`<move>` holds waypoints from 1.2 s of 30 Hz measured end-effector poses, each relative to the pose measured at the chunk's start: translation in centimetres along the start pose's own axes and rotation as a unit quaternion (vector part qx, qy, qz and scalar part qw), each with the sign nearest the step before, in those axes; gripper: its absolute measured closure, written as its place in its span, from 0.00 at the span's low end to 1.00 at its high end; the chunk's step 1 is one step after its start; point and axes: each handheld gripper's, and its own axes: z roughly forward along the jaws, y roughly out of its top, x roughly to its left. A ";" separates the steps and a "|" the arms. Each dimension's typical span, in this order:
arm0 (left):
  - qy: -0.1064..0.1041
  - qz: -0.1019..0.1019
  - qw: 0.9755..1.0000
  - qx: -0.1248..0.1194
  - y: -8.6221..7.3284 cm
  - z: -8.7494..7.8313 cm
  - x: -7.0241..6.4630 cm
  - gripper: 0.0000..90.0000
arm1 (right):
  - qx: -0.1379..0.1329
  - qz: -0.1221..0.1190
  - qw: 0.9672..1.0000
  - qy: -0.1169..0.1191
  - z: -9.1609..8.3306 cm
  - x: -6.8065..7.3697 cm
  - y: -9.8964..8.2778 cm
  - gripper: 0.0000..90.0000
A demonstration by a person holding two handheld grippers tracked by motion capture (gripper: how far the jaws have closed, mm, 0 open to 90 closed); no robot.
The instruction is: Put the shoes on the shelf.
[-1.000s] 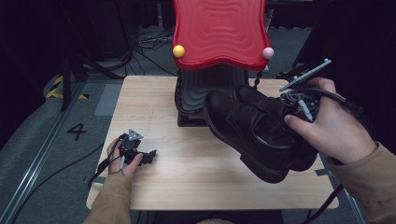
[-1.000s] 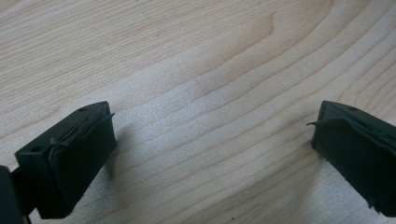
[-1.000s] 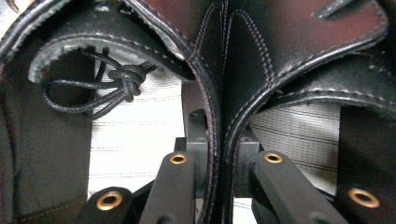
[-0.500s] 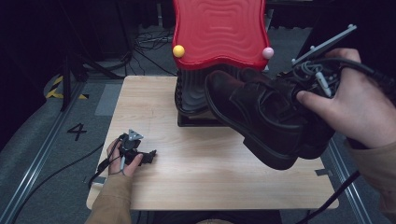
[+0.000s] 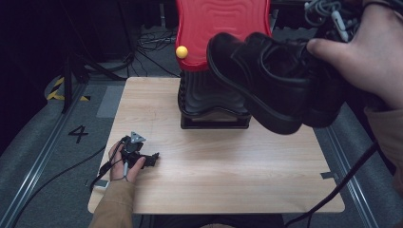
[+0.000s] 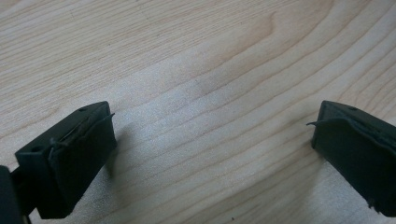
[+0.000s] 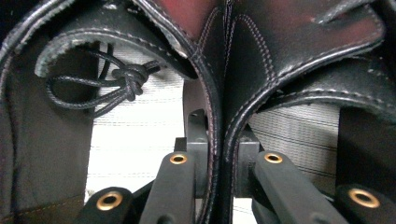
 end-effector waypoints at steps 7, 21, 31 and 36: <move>0.000 0.000 1.000 0.000 0.0 0.0 0.0 0.00 | -0.025 0.012 0.999 -0.026 -0.2 0.6 3.5 0.91; 0.000 0.000 1.000 -0.001 0.0 0.0 0.0 0.00 | -0.071 0.045 0.994 -0.064 0.9 1.6 11.2 0.91; 0.000 -0.001 1.000 -0.001 0.0 0.0 0.0 0.00 | -0.109 0.061 0.989 -0.084 3.1 1.1 15.4 0.91; -0.001 0.000 1.000 -0.001 0.0 0.0 0.0 0.00 | -0.129 0.066 0.985 -0.096 4.3 0.7 16.7 0.91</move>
